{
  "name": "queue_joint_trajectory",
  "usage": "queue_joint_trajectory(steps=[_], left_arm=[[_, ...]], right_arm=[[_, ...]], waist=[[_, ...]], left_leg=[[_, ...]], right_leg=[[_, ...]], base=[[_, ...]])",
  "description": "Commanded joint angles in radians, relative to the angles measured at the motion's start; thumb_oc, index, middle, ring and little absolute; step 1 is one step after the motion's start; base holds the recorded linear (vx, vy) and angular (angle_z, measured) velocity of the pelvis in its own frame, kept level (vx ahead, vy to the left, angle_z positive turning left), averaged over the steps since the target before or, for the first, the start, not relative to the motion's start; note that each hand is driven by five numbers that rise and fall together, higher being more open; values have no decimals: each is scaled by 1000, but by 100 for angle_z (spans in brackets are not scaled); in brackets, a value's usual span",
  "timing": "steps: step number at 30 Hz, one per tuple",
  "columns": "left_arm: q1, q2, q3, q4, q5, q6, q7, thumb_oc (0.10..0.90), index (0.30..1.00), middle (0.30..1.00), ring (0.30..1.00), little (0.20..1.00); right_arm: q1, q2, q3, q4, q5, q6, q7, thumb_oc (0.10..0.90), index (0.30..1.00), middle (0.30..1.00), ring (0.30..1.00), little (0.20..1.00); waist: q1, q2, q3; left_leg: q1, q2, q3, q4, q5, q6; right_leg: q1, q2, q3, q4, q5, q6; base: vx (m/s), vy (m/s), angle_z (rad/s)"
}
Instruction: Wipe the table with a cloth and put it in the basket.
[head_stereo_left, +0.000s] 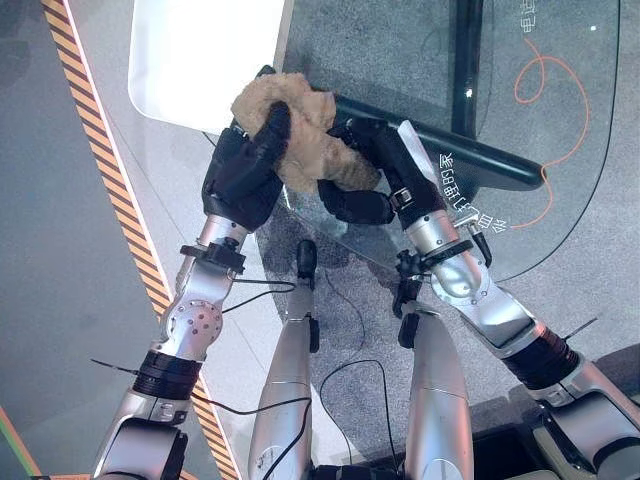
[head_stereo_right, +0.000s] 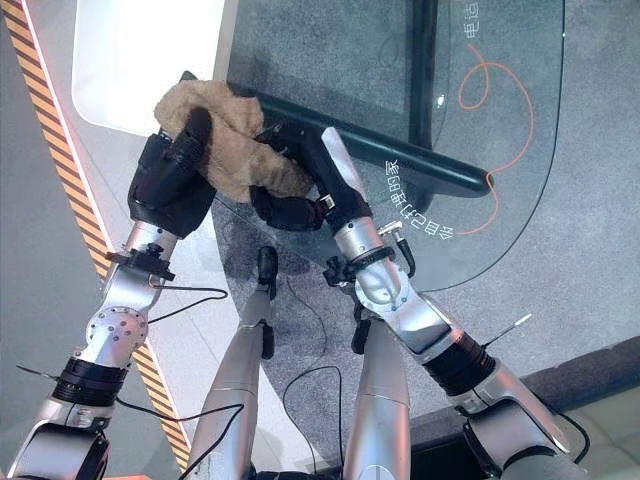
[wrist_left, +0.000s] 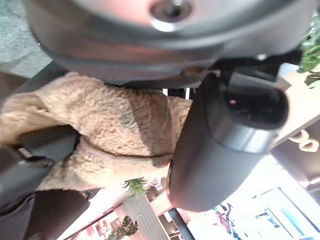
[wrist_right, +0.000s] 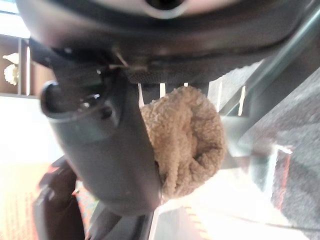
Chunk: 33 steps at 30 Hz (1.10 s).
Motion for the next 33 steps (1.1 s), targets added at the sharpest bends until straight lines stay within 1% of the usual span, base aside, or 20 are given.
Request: queue_joint_trajectory(steps=[1, 9, 18, 19, 20, 21, 22, 23, 27, 33], left_arm=[[-69, -6, -65, -172, 21, -12, -114, 100, 300, 300, 300, 200], [-69, -18, -58, -173, 12, -22, -128, 100, 300, 300, 300, 200], [-61, -40, -44, -176, 3, -64, -109, 100, 300, 300, 300, 200], [-61, -42, -42, -176, 3, -67, -108, 100, 300, 300, 300, 200], [-61, -43, -39, -177, 3, -68, -107, 100, 300, 300, 300, 200], [-61, -44, -37, -177, 3, -70, -105, 100, 300, 300, 300, 200], [-60, -46, -36, -179, 3, -73, -102, 100, 300, 300, 300, 200], [-59, -50, -35, -184, 5, -84, -92, 100, 300, 300, 300, 200], [-54, -63, -19, -182, -6, -120, -55, 100, 300, 300, 300, 200], [-43, -86, 8, -183, 4, -193, -6, 100, 300, 300, 300, 200]], right_arm=[[-174, 51, -45, -132, -11, -101, -18, 100, 300, 300, 300, 200], [-174, 60, -50, -130, -17, -100, -13, 100, 300, 300, 300, 200], [-169, 75, -53, -134, -26, -96, -19, 105, 305, 305, 305, 205], [-168, 79, -54, -131, -27, -96, -19, 289, 462, 462, 462, 389], [-166, 81, -56, -130, -27, -97, -19, 350, 514, 514, 514, 450], [-165, 82, -59, -129, -27, -100, -18, 616, 742, 742, 742, 716], [-164, 82, -60, -128, -27, -102, -18, 759, 865, 865, 865, 859], [-162, 83, -60, -130, -29, -102, -20, 800, 900, 900, 900, 900], [-157, 92, -68, -133, -27, -101, -15, 800, 900, 900, 900, 900], [-152, 108, -76, -125, -32, -101, -10, 800, 900, 900, 900, 900]], waist=[[20, -33, -27], [20, -34, -27], [22, -36, -27], [22, -36, -27], [23, -36, -27], [23, -36, -27], [23, -36, -27], [23, -36, -27], [25, -38, -27], [30, -41, -27]], left_leg=[[31, -44, 64, 94, -160, 46], [34, -45, 64, 91, -159, 46], [29, -47, 61, 93, -159, 47], [31, -47, 61, 91, -159, 47], [32, -47, 61, 90, -158, 47], [32, -48, 61, 89, -158, 47], [31, -47, 61, 90, -158, 47], [29, -47, 61, 90, -158, 47], [30, -48, 59, 89, -158, 47], [32, -50, 56, 90, -158, 46]], right_leg=[[97, 33, -2, -294, 156, 36], [100, 33, -2, -297, 157, 36], [95, 36, 0, -295, 155, 34], [97, 36, 0, -296, 155, 34], [98, 36, -1, -297, 155, 34], [98, 37, -1, -297, 155, 34], [97, 36, -1, -296, 155, 35], [95, 36, -1, -295, 155, 35], [97, 37, -2, -297, 154, 34], [98, 38, -4, -293, 151, 33]], base=[[0, 0, 0], [0, 0, 0], [0, 0, 0], [0, 0, 0], [0, 0, 0], [0, 0, 0], [0, 0, 0], [0, 0, 0], [0, 0, 0], [0, 0, 0]])
